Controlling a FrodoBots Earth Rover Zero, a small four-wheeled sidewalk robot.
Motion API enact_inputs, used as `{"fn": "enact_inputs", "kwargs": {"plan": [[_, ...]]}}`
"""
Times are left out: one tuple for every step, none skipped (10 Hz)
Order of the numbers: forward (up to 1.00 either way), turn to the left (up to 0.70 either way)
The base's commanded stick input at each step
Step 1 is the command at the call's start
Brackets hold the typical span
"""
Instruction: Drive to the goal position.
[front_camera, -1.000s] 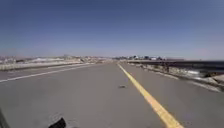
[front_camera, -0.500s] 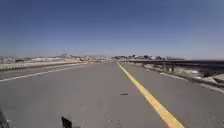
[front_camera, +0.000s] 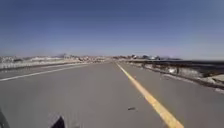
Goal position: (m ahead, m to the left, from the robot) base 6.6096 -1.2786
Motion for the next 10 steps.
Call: {"fn": "enact_inputs", "kwargs": {"plan": [[1.00, 0.00], [1.00, 0.00], [1.00, 0.00], [1.00, 0.00], [1.00, 0.00], [1.00, 0.00], [1.00, 0.00], [1.00, 0.00], [1.00, 0.00], [1.00, 0.00]]}}
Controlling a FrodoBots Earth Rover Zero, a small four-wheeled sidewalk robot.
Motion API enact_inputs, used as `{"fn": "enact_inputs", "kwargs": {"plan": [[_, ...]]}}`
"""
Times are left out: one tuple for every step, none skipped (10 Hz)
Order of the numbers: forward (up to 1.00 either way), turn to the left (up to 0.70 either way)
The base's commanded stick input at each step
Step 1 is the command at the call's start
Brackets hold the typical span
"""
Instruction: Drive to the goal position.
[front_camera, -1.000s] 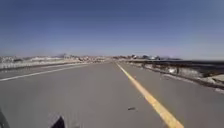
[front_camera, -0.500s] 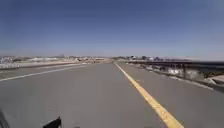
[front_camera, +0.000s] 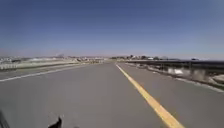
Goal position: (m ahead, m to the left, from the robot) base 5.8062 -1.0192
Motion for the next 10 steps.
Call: {"fn": "enact_inputs", "kwargs": {"plan": [[1.00, 0.00], [1.00, 0.00], [1.00, 0.00], [1.00, 0.00], [1.00, 0.00], [1.00, 0.00], [1.00, 0.00], [1.00, 0.00], [1.00, 0.00], [1.00, 0.00]]}}
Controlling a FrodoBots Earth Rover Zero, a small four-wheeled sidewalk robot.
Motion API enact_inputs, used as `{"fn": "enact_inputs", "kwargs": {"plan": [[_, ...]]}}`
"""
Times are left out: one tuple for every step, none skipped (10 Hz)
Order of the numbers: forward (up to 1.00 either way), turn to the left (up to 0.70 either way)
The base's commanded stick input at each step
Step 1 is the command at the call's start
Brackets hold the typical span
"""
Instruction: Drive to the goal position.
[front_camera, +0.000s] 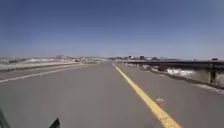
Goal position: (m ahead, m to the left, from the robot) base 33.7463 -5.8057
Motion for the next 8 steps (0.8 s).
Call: {"fn": "enact_inputs", "kwargs": {"plan": [[1.00, 0.00], [1.00, 0.00], [1.00, 0.00], [1.00, 0.00], [1.00, 0.00], [1.00, 0.00], [1.00, 0.00], [1.00, 0.00]]}}
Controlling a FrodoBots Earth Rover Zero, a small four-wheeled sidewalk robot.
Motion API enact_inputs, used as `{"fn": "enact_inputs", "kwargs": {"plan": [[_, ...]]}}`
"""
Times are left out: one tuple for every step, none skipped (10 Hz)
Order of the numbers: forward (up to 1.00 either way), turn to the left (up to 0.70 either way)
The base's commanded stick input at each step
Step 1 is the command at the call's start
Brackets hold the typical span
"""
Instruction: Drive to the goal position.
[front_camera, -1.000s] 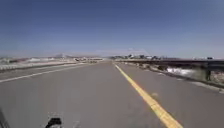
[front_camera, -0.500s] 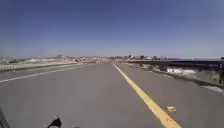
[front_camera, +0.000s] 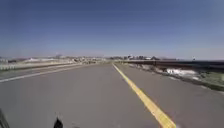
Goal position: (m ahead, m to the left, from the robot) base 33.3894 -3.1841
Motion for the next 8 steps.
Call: {"fn": "enact_inputs", "kwargs": {"plan": [[1.00, 0.00], [1.00, 0.00], [1.00, 0.00], [1.00, 0.00], [1.00, 0.00], [1.00, 0.00], [1.00, 0.00], [1.00, 0.00]]}}
